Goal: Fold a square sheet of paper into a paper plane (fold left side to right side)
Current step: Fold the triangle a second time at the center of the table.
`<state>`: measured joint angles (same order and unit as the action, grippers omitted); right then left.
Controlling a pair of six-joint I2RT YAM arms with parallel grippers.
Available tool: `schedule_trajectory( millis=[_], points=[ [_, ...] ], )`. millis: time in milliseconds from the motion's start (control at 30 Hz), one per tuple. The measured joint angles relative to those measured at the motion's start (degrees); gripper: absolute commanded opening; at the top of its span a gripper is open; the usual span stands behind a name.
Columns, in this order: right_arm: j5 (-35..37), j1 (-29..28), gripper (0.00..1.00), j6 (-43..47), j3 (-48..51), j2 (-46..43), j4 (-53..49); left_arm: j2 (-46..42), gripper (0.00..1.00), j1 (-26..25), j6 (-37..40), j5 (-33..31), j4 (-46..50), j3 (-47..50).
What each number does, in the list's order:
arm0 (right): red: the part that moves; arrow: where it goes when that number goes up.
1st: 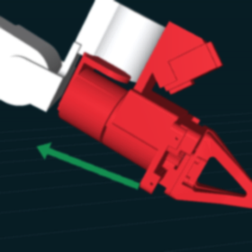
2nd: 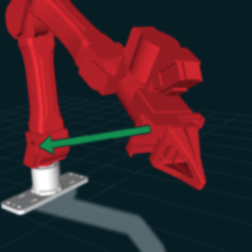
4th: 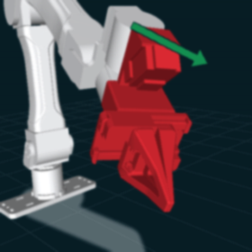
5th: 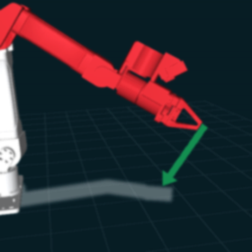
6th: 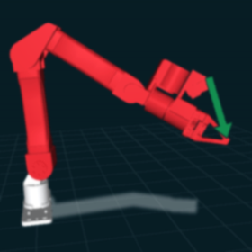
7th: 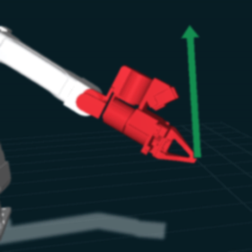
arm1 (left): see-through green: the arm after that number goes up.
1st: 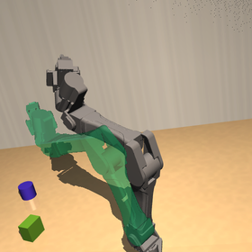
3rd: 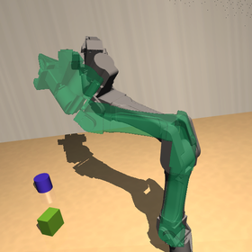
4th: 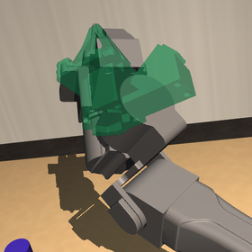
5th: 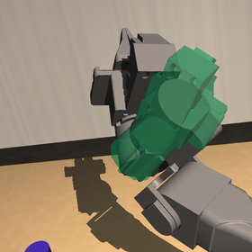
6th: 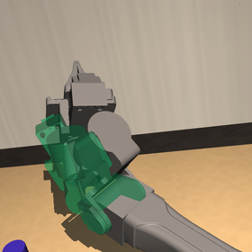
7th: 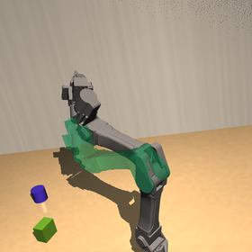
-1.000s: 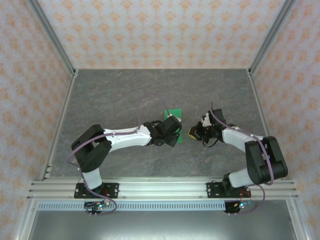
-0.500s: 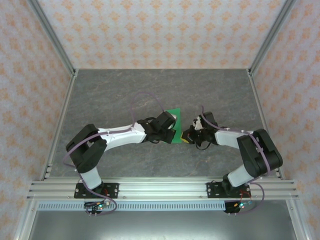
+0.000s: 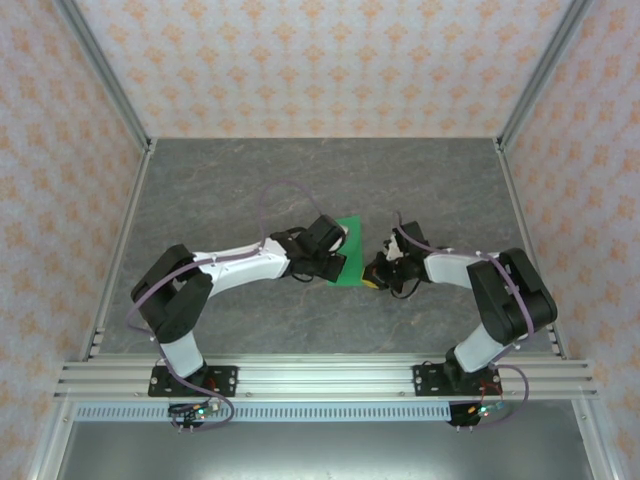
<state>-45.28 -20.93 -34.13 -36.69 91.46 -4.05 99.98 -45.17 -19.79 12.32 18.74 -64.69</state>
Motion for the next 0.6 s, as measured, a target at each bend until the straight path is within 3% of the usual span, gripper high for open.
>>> schedule_trajectory(
  millis=[600],
  points=[
    [1.20, -0.61, 0.00, 2.91, -1.64, 0.57, -2.95, 7.17, 0.00, 4.04, 5.01, 2.62, 4.31, -6.01]
  ],
)
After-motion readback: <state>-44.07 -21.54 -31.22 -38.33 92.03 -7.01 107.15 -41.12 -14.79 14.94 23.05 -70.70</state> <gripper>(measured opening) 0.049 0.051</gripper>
